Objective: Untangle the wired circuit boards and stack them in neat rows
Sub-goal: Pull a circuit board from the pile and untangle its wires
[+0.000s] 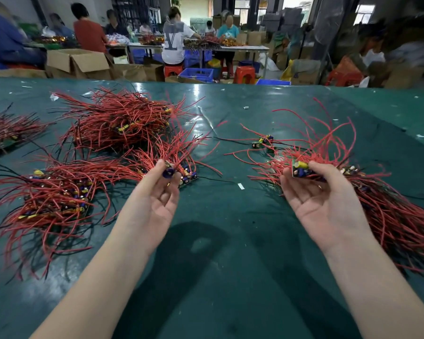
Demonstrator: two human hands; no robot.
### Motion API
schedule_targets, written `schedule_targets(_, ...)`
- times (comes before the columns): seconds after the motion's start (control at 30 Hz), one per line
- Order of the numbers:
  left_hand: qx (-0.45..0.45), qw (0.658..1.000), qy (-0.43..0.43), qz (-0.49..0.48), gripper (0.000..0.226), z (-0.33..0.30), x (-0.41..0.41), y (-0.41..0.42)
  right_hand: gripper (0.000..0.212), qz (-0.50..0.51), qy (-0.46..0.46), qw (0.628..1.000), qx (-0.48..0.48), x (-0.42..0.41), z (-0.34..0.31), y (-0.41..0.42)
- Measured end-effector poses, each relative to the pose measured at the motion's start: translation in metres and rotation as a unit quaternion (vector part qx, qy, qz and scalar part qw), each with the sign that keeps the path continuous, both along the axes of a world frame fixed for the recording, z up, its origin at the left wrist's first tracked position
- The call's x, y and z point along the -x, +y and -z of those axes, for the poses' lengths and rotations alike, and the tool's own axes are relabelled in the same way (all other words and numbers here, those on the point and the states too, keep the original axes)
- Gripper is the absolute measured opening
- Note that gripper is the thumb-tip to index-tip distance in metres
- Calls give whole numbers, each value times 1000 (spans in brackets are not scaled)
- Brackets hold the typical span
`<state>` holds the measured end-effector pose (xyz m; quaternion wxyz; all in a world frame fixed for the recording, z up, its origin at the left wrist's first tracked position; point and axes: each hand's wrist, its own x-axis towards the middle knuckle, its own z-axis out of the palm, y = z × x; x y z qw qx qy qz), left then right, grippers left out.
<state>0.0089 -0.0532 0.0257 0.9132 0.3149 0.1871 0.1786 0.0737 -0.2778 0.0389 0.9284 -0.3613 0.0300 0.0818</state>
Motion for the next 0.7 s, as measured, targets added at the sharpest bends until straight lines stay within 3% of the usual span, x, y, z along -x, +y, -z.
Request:
schedule_targets(0.07,26,1000,-7,-9,23,2,0,-2,31,-36,-28,998,42,4,4,6)
schedule_targets(0.13,52,999,-15,3,16,3,0,-3,15,-123,-41,981,148,10,10,13)
schedule_targets(0.23,62,997,-25,31,9,3,0,-3,10,-291,-22,906,306,16,18,19)
schedule_targets(0.33,33,997,-23,67,13,3,2,-3,11,-370,-34,849,375,17,22,19)
schedule_targets(0.5,-84,992,-8,93,15,1,2,-2,18,-299,-91,824,473,14,29,26)
schedule_targets(0.6,-121,992,-11,46,12,1,1,2,34,-189,-102,843,494,11,32,26)
schedule_targets(0.7,-144,988,-37,38,13,2,2,5,42,-193,-136,849,473,11,29,25)
